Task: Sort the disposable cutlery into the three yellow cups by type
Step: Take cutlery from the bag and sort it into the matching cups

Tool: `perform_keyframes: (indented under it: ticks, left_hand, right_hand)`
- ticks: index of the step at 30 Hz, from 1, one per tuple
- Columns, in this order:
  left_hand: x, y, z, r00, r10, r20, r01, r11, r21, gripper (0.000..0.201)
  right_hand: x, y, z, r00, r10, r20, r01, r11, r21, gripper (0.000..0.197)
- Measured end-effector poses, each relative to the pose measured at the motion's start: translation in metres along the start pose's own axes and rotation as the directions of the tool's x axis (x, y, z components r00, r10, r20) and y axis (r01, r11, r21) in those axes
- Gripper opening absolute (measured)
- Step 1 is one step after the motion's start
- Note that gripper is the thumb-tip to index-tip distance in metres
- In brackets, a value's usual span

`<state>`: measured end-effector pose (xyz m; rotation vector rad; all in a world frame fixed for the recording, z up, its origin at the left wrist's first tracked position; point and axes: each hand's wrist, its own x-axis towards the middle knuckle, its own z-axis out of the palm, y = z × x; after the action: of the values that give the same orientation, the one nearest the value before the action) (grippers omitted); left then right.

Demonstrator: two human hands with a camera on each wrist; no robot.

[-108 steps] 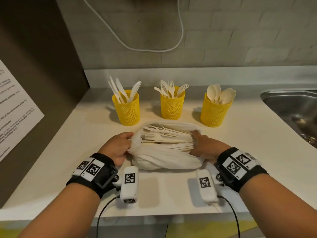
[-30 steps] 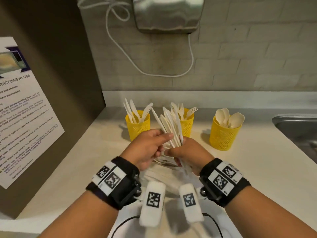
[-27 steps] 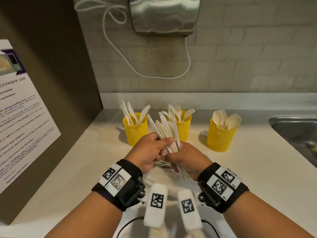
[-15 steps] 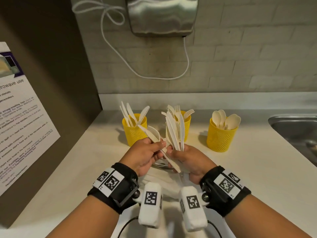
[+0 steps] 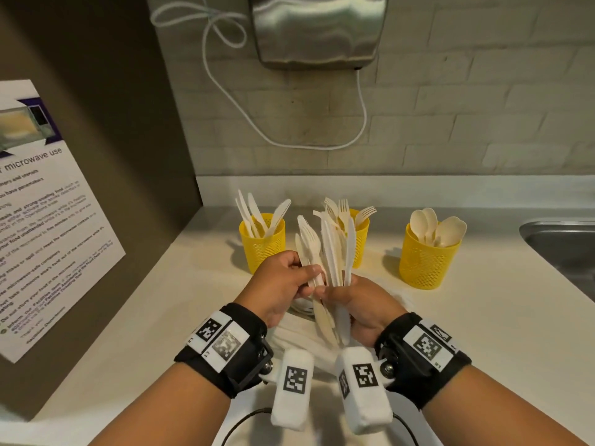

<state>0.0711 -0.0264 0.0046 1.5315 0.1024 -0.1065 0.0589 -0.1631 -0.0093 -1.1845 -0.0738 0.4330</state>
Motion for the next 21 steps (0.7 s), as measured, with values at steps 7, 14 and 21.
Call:
perform_keyframes:
  ticks: [7,14,21]
  left_hand:
    - [0.016,0.050,-0.036,0.965,0.223,-0.136,-0.221,0.975,0.028,0.011]
    - [0.069,0.098,-0.083,0.813,0.477,-0.333,-0.367,0.865,0.342,0.012]
    - [0.095,0.049,-0.077,0.965,0.201,-0.168,-0.028,0.717,0.696,0.026]
  right_hand:
    - [0.007,-0.012,-0.016,0.989,0.003,-0.146,0.015,0.992,0.122,0.015]
    - [0.006,-0.021,-0.025,0.975,-0.036,-0.218,0.073,0.984,0.165,0.023]
    - [-0.001,-0.024,-0.025,0.967,-0.010,-0.256,0.054,0.985,0.166,0.016]
